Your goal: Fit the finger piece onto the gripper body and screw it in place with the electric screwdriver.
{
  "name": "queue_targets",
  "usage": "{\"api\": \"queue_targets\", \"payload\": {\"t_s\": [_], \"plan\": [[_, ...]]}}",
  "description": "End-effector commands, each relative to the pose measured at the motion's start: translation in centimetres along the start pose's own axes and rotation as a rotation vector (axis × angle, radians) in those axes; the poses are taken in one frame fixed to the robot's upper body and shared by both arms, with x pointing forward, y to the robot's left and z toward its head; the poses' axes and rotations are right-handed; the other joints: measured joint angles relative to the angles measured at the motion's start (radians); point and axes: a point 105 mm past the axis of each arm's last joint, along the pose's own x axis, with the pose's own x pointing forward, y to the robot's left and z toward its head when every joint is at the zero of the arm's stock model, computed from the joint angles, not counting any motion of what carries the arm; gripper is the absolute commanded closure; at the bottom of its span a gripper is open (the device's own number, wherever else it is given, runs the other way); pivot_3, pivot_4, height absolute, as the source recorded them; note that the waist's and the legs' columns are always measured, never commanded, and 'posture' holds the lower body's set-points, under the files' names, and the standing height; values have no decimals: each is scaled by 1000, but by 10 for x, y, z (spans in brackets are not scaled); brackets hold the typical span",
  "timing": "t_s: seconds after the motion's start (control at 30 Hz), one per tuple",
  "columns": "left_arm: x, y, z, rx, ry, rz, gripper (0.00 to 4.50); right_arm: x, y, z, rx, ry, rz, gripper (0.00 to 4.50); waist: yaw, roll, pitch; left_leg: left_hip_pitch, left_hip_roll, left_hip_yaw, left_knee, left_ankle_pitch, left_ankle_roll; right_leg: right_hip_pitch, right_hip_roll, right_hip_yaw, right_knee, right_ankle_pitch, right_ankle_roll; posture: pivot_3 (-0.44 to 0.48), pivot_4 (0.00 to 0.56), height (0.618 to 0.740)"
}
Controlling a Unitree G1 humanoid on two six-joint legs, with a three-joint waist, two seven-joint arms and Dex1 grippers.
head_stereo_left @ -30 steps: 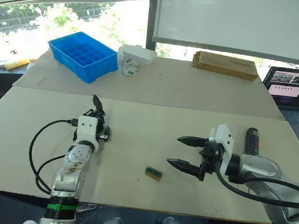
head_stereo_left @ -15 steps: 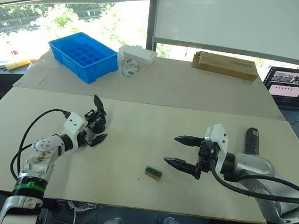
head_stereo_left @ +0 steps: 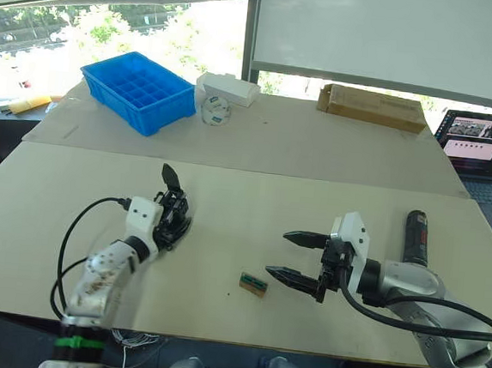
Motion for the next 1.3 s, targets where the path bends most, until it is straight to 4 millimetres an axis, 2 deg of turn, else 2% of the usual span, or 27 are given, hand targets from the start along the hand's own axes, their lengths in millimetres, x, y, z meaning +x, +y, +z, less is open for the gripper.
{"api": "queue_targets", "payload": {"t_s": [0.03,0.13,0.23,0.27,0.33,0.37,0.5,0.6,0.7,0.8,1.07,1.17,1.23,1.27,1.3], "plan": [[4,-2,36,39,-108,105,2092,0,5,10,-64,-36,-2,0,-2,0,0,0,0,0,0,0,0,0,0,0,0,0,0,0,150,738],[7,-3,25,58,-61,155,2092,0,5,9,-64,-32,1,0,-3,0,0,1,0,0,0,0,0,0,0,0,0,0,0,0,150,738],[6,-12,10,23,-16,88,2092,1,2,8,-79,-24,-3,0,-6,0,0,1,1,1,-1,0,0,0,1,0,0,0,0,0,150,738],[2,-16,1,14,13,39,1031,2,1,8,-82,-24,-4,0,-6,0,0,1,1,1,-1,0,0,-1,1,0,0,0,0,0,150,738],[-8,-15,-10,46,46,-27,232,3,0,10,-86,-25,-8,0,-7,0,0,1,1,1,-1,0,0,-1,1,0,0,0,0,0,150,738],[-13,-12,-14,65,63,-52,108,2,-1,10,-88,-26,-11,0,-6,0,0,2,1,1,-1,0,0,0,0,0,1,0,0,0,150,738],[-21,14,-24,124,110,-147,108,1,-2,9,-92,-16,-10,0,-5,1,-1,2,1,1,-1,0,0,-1,-3,0,1,-1,-1,0,150,738],[-19,27,-19,139,108,-256,108,1,-3,9,-95,-15,-10,0,-5,1,-1,3,2,1,-1,0,0,-1,-3,0,1,-1,-2,0,150,738],[-11,32,-8,201,77,-406,108,2,-4,11,-97,-25,-13,0,-5,1,-1,2,1,2,0,0,0,-2,-1,-2,2,-1,-2,0,150,738],[-5,31,-9,282,68,-455,108,3,-3,11,-103,-21,-13,0,-5,1,-1,1,1,3,-1,0,0,-2,1,-4,2,-1,-2,0,150,738],[13,24,-2,190,17,-502,108,-1,1,8,-104,-8,-22,0,-4,1,-1,1,0,3,-1,0,0,-1,1,-5,1,-1,-1,0,150,738],[13,21,0,168,-5,-517,940,-2,2,8,-97,-8,-24,0,-8,1,-1,1,0,3,-1,0,0,-1,2,-5,1,-1,-1,0,150,738],[13,17,1,156,-12,-532,1863,-2,2,8,-95,-8,-24,0,-10,1,-1,1,0,3,-1,0,0,-1,2,-5,1,-1,-1,0,150,738],[12,12,3,150,-21,-548,2122,-2,2,8,-95,-8,-24,0,-10,1,-1,1,0,3,-1,0,0,-1,2,-5,1,-1,-1,0,150,738],[12,1,7,140,-39,-578,2086,-3,2,8,-94,-7,-26,0,-9,1,-1,1,0,2,-1,0,0,-1,2,-5,1,-1,-1,0,150,738]]}}
